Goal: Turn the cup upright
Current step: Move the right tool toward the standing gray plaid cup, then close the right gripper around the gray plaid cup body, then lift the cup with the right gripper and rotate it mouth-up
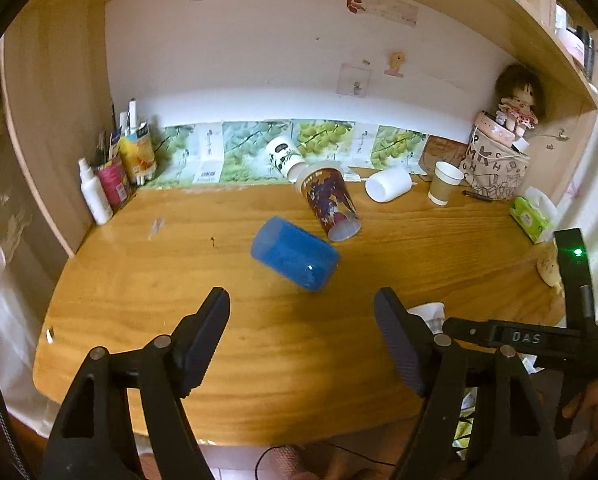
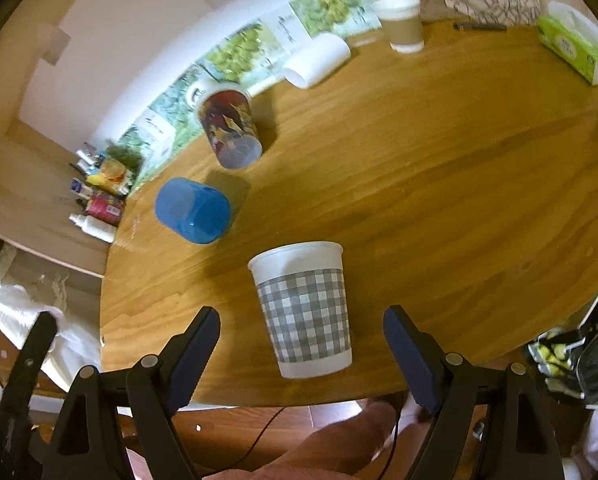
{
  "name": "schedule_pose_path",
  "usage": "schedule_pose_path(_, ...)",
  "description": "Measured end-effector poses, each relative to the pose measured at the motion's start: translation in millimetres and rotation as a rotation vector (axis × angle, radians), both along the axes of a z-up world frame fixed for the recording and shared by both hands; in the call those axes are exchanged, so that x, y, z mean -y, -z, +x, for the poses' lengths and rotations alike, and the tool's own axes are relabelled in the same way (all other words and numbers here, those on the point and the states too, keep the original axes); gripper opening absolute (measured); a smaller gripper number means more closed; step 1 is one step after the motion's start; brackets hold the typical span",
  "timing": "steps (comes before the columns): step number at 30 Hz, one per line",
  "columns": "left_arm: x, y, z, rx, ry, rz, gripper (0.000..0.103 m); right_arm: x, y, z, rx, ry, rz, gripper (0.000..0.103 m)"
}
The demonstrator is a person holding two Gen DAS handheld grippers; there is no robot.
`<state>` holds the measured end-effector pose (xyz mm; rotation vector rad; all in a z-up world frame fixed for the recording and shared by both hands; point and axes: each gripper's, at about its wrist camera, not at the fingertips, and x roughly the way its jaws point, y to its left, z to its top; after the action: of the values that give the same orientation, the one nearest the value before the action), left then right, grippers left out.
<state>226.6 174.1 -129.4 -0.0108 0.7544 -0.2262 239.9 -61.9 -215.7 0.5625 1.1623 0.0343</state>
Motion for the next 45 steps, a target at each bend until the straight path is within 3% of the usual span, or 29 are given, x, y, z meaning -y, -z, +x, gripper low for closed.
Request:
schedule_pose_path(14,-7.1,3.9,35.1,0.013,0.123,0.017,0.082,-12.3,36.7,26.1,-0.154,0.091,0.018,0.084)
schedule_pose_path(26,-8.2,12.2,52.3,-0.03,0.115,0.045,0.082,-16.2,51.5,43.8,-0.221,0.077,-0.04,0.084)
schedule_pose_path(34,-11.0,14.4,55.0,-0.031,0.1,0.06,0.082,-14.9,54.9,49.7,-0.215,0.08,-0.05,0.084)
schedule_pose_path(37,-11.4,14.1,55.7,-0.03,0.099,0.062,0.082,-14.3,53.4,48.0,-0.202,0.08,-0.052,0.072)
schedule_pose_path(45,-6.0,15.2,54.5,-0.034,0.129,0.088,0.082,-11.7,41.3,41.9,-0.121,0.097,-0.07,0.071)
